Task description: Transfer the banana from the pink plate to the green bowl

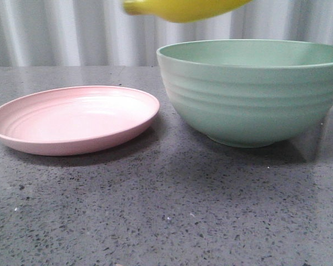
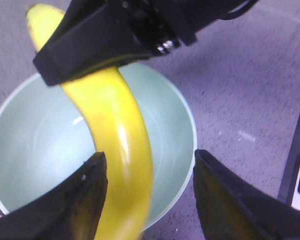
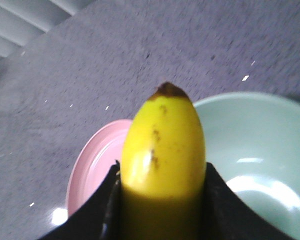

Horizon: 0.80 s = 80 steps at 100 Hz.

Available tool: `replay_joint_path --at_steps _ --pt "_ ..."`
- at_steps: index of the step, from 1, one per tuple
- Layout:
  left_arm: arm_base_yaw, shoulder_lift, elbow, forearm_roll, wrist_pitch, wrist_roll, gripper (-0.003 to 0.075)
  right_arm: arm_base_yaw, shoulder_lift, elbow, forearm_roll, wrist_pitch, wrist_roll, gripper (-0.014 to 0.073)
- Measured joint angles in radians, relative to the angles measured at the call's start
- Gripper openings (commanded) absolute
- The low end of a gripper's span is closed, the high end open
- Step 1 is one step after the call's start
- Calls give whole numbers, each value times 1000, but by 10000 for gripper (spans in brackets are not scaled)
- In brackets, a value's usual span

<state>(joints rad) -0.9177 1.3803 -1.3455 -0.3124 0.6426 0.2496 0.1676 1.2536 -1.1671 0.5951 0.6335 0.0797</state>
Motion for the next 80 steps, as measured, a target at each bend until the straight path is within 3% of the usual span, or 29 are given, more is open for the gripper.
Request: replay_joint_path --at_steps 13,23,49,80 --pt "0 -20 -11 0 0 0 360 -18 0 -18 -166 -19 -2 -68" --pt "0 -20 -13 0 0 2 359 -18 6 -18 -221 -19 -2 -14" --pt "0 -20 -13 0 0 2 358 -18 52 -12 -238 -21 -26 391" --pt "0 -20 -13 -21 0 2 358 -18 53 -12 -255 -25 -30 414"
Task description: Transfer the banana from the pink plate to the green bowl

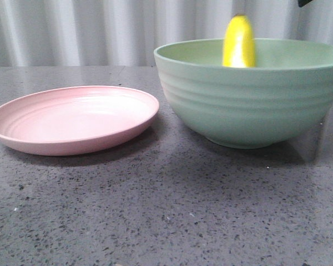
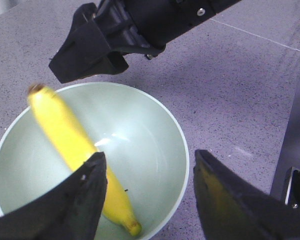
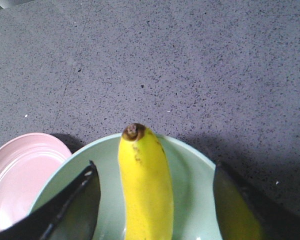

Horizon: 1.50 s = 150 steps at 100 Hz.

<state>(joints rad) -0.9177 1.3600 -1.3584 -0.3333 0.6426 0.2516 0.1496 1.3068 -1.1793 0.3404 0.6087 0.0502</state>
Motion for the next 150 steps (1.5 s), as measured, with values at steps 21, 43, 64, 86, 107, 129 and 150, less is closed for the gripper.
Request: replay_joint_path --at_steps 21,43,64,86,107,129,150 --pt "0 0 0 -2 0 0 216 0 -20 -6 -84 34 -10 216" --pt "0 -23 22 -2 -49 0 -20 0 -116 -7 -190 103 -12 -62" --pt "0 -128 153 -4 -201 0 -20 0 -269 96 -208 76 -21 -62" --pt "0 -310 431 -8 -428 0 -20 0 -517 360 -218 -125 -37 -62" --pt "0 -517 746 -14 -643 2 -20 0 -777 605 -230 -317 -37 -62" --pt "0 -736 988 -21 -771 2 -20 0 -991 773 -230 -337 -37 -62" --pt "0 -869 1079 -22 -785 2 -20 0 -1126 814 -232 -271 -39 -62"
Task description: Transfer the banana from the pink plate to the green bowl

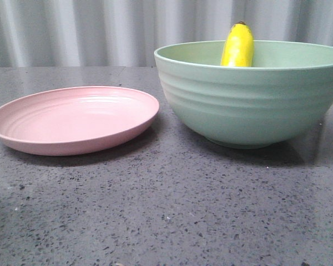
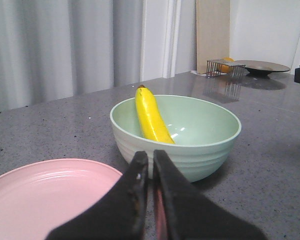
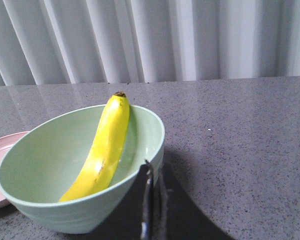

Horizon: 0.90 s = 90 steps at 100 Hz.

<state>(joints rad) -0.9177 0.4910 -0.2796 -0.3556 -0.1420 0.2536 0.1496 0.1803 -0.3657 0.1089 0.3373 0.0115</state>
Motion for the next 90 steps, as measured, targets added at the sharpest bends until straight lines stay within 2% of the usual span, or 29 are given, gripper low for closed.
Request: replay_joint_path --at_steps 55,63,75,90 --pt "0 -10 18 -2 -2 0 -20 0 -14 0 2 12 -2 -62" --pt "5 -12 22 51 -2 0 -20 0 -14 0 2 12 -2 -62" --pt "70 -17 61 139 -60 -9 -20 0 -14 0 2 12 -2 -62" --pt "241 -34 152 181 -170 -78 -20 0 -14 0 2 12 -2 -62"
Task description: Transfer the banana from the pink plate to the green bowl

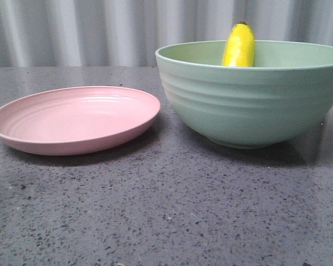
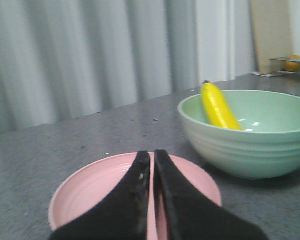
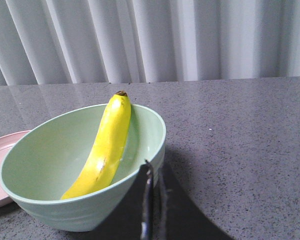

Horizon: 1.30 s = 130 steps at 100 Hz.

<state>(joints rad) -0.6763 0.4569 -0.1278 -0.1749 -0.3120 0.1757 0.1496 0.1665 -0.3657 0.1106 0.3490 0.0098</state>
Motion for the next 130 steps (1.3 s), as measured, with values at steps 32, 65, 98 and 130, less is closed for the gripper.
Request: replay_joint_path --at_steps 32,65,98,130 --pt "397 -224 133 104 -3 -48 -20 0 0 0 0 0 0 -62" --pt "710 -455 133 129 468 -49 -20 0 0 0 0 0 0 -62" --pt "719 -461 133 129 626 -51 -20 0 0 0 0 2 0 -62" --pt "720 -461 133 131 626 -51 -20 0 0 0 0 2 0 -62"
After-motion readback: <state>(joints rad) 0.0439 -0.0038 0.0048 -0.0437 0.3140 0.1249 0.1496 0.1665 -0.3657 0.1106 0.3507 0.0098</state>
